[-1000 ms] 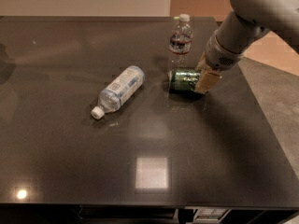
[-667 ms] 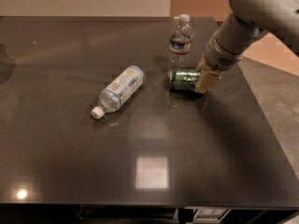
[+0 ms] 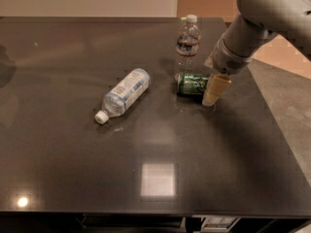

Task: Move green can near water bottle

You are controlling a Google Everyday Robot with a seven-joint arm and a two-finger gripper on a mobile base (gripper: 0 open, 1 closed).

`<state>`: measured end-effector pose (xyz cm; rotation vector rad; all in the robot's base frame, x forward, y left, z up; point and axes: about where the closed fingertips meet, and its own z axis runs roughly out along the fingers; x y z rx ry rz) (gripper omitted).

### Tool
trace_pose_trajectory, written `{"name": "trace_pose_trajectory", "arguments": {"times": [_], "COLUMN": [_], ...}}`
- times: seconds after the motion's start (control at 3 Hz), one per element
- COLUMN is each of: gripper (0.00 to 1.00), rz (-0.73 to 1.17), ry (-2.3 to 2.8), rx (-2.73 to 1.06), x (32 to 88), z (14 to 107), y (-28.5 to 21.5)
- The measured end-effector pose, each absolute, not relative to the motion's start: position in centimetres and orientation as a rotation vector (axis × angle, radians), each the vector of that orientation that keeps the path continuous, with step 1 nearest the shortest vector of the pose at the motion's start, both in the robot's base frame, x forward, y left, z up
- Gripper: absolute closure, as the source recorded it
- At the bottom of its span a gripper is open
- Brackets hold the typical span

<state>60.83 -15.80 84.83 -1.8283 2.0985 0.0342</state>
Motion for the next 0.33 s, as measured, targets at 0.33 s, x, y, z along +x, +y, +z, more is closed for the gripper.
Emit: {"name": "trace_pose_trajectory", "arguments": {"times": [0.33], "gripper": [0.00], "rz": [0.034], "ry": [2.098], "rx": [-1.828], "x": [60.83], "z": [84.83], "y": [-15.80]}}
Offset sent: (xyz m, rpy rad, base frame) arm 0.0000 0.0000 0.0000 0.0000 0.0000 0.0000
